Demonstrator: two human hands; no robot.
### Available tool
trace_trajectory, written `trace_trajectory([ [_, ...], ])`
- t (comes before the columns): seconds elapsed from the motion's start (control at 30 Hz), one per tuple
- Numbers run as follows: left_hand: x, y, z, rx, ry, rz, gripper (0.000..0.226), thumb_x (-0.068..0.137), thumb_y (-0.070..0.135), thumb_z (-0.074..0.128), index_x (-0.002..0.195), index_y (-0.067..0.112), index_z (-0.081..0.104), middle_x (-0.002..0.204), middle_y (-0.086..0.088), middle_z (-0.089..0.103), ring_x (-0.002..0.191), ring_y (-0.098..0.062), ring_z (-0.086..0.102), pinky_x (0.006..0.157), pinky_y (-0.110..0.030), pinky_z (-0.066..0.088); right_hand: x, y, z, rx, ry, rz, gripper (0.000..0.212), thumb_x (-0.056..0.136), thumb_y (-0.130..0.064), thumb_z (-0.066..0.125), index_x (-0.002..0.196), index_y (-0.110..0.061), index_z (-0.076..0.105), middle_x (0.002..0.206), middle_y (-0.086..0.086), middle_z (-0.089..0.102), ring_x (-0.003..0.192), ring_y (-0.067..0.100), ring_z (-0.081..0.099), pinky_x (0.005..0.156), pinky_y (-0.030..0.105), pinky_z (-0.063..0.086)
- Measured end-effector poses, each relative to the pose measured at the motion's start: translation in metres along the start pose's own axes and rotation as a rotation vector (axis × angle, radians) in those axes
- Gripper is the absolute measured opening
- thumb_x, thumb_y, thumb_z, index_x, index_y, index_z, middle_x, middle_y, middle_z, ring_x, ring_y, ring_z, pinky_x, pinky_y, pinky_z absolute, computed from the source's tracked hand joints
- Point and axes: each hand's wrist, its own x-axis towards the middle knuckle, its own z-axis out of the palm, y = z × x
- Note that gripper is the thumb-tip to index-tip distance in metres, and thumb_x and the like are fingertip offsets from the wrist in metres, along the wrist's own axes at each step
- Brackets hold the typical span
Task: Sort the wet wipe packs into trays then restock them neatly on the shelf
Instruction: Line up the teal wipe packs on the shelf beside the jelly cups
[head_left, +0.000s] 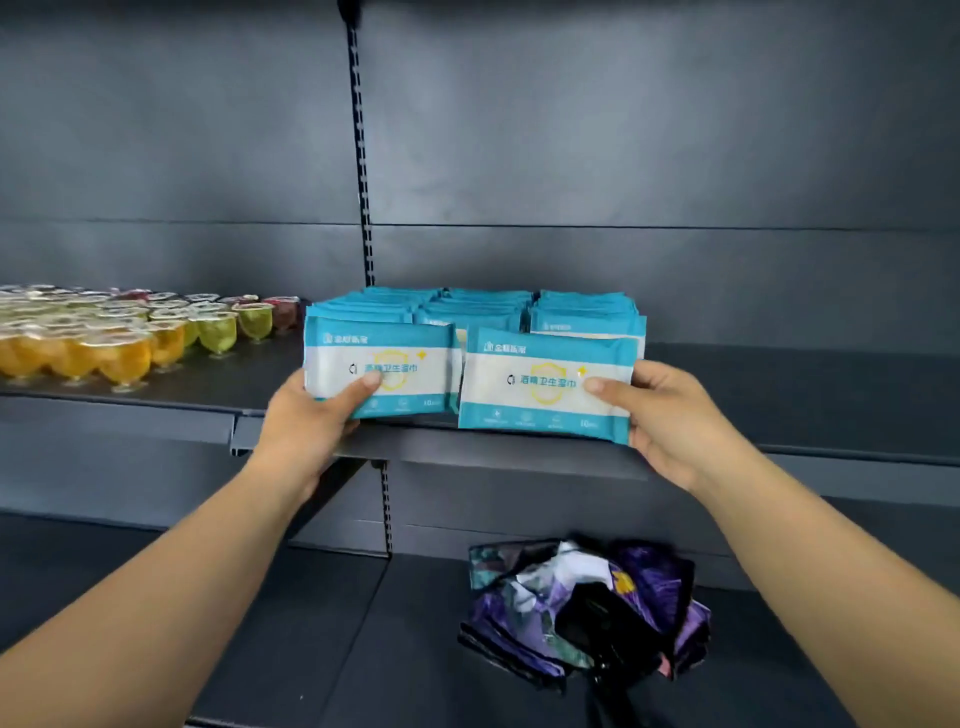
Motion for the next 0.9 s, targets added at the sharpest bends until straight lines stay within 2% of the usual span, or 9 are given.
trace_trajectory([
  [0.13,0.046,-0.007,-0.014,0.285,0.138,0.098,0.035,0.085,0.013,0.065,0.118,0.008,0.054,0.112,-0.008,0.061,0.084,-0.014,0.06,0.054,-0.015,0.053,0.064,0.014,0.023,-0.053,0.099,0.039,0.012,0.085,0.001,0.061,0.088,-0.011,0.064,0.101,0.004,0.067,0.097,0.023,0.065,0.09,0.039,0.052],
  [0.2,0.065,-0.007,-0.025,0.565,0.17,0.166,0.04,0.083,0.022,0.068,0.119,0.007,0.055,0.118,-0.01,0.061,0.097,-0.022,0.058,0.068,-0.025,0.049,0.091,0.029,0.035,-0.18,0.143,0.035,0.006,0.083,-0.003,0.065,0.088,-0.006,0.064,0.103,0.007,0.066,0.099,0.025,0.062,0.091,0.038,0.05],
  [0.3,0.089,-0.002,-0.041,0.839,0.079,0.139,0.047,0.082,0.032,0.068,0.119,0.006,0.056,0.12,-0.011,0.061,0.104,-0.026,0.055,0.079,-0.027,0.038,0.121,0.041,0.046,-0.465,0.25,-0.033,0.023,0.082,-0.012,0.069,0.098,0.004,0.063,0.099,0.014,0.066,0.091,0.03,0.06,0.08,0.034,0.048],
  [0.37,0.104,0.001,-0.05,0.875,0.039,0.08,0.049,0.081,0.033,0.068,0.12,0.005,0.056,0.122,-0.012,0.06,0.105,-0.026,0.055,0.081,-0.028,0.039,0.13,0.043,0.049,-0.606,0.264,-0.074,0.021,0.085,-0.017,0.066,0.099,0.0,0.065,0.099,0.014,0.065,0.094,0.028,0.058,0.082,0.031,0.045],
  [0.43,0.122,0.0,-0.057,0.882,0.021,0.05,0.051,0.082,0.031,0.068,0.123,0.004,0.054,0.125,-0.011,0.058,0.107,-0.026,0.054,0.083,-0.028,0.038,0.134,0.045,0.049,-0.716,0.246,-0.093,0.016,0.086,-0.021,0.065,0.083,-0.005,0.063,0.081,0.008,0.059,0.083,0.023,0.052,0.066,0.027,0.04],
  [0.57,0.151,-0.013,-0.062,0.839,-0.031,0.058,0.051,0.083,0.03,0.067,0.125,0.005,0.053,0.128,-0.011,0.057,0.113,-0.027,0.054,0.09,-0.029,0.038,0.134,0.046,0.052,-0.935,0.235,-0.156,0.043,0.087,-0.029,0.063,0.058,-0.017,0.035,0.06,-0.002,0.036,0.059,0.014,0.036,0.051,0.02,0.027],
  [0.67,0.169,-0.02,-0.065,0.867,-0.067,0.046,0.052,0.085,0.03,0.065,0.127,0.005,0.051,0.129,-0.01,0.055,0.116,-0.028,0.052,0.092,-0.029,0.037,0.133,0.047,0.058,-1.046,0.212,-0.173,0.044,0.088,-0.036,0.061,0.059,-0.02,0.031,0.063,-0.004,0.038,0.07,0.019,0.039,0.059,0.03,0.029],
  [0.77,0.178,-0.024,-0.063,0.857,-0.188,0.086,0.054,0.082,0.027,0.069,0.128,0.006,0.05,0.129,-0.009,0.056,0.116,-0.024,0.053,0.101,-0.03,0.037,0.135,0.048,0.058,-1.092,0.212,-0.149,0.043,0.087,-0.041,0.059,0.063,-0.017,0.033,0.066,-0.003,0.041,0.076,0.022,0.042,0.066,0.029,0.03],
  [0.9,0.179,-0.03,-0.06,0.879,-0.277,0.118,0.079,0.069,0.033,0.077,0.133,0.006,0.039,0.132,-0.005,0.052,0.122,-0.023,0.049,0.106,-0.035,0.036,0.134,0.05,0.06,-1.107,0.161,-0.104,0.038,0.085,-0.045,0.06,0.08,-0.012,0.04,0.07,-0.006,0.039,0.083,0.021,0.042,0.069,0.028,0.03],
])
